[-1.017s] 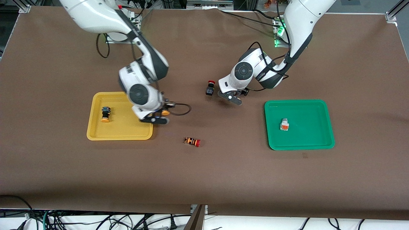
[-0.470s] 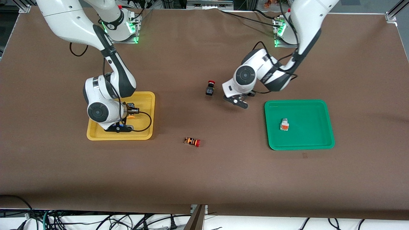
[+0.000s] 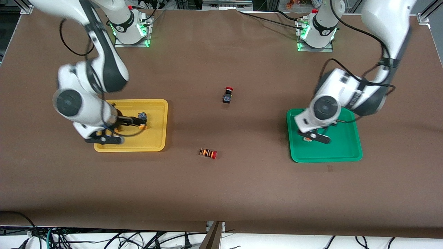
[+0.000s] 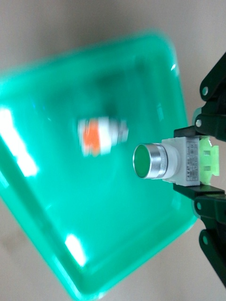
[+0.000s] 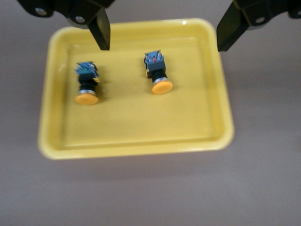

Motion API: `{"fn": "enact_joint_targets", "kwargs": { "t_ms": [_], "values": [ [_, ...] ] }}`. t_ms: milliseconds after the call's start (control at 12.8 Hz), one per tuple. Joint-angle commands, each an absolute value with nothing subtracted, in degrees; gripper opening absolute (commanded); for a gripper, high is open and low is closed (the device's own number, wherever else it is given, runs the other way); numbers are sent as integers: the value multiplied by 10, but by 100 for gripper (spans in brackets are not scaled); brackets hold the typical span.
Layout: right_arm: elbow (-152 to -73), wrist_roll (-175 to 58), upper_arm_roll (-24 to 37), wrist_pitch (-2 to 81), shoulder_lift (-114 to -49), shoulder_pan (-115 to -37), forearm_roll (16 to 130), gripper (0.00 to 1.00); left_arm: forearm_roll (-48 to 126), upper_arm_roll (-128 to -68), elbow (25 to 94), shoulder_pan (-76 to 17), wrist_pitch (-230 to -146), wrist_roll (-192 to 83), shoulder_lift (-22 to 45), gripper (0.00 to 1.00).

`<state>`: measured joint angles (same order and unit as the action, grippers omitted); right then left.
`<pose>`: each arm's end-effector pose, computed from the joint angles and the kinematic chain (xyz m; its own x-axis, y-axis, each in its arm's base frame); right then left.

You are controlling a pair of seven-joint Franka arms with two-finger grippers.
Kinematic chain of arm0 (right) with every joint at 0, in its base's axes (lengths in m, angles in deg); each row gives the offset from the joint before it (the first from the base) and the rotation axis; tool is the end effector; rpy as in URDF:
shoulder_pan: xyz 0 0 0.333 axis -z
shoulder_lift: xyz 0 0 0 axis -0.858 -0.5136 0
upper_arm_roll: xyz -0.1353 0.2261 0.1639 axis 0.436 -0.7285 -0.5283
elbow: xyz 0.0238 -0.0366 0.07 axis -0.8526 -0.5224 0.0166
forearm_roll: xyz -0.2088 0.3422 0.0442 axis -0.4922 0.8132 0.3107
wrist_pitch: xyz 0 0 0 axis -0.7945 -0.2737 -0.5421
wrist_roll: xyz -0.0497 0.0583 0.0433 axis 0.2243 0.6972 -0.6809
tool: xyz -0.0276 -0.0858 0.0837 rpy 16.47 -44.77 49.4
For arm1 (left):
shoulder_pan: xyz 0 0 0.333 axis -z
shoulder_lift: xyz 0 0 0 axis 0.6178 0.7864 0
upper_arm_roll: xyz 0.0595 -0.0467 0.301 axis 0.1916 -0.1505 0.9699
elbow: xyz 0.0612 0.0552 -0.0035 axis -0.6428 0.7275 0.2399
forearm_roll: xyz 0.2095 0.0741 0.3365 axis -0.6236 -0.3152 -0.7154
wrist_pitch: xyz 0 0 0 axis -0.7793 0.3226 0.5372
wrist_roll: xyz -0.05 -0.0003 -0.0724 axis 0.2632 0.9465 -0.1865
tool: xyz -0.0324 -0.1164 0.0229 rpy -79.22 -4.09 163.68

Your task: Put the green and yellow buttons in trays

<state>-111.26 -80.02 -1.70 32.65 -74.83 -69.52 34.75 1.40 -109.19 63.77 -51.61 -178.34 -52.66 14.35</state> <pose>0.6213 0.1425 0.3890 0.9942 -0.0499 -0.0948 -0.0473 -0.9984 0.0298 0.5997 -0.1110 0.2475 0.8971 -0.3001 -0.3244 -0.3773 -0.9023 -0.2086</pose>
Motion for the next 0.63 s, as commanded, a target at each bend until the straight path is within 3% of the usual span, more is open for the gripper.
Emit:
{"fn": "enact_joint_targets", "kwargs": {
  "t_ms": [0,78,157,235,548],
  "values": [
    [-1113,-799,-25,266,-665,-692,350,100,-12,-1102,662,-580,-1880,-560,191,12],
    [-1110,-797,-25,254,-645,-692,351,100,-12,-1102,669,-597,-1906,-568,200,19],
    [-1093,-796,-20,209,-632,-692,352,100,-9,-1103,669,-600,-1907,-564,201,87],
    [-1057,-793,-20,162,-633,-691,349,100,-5,-1105,668,-600,-1899,-568,193,100],
    [-977,-792,6,121,-625,-689,344,100,44,-1115,630,-601,-1826,-567,75,100]
  ]
}}
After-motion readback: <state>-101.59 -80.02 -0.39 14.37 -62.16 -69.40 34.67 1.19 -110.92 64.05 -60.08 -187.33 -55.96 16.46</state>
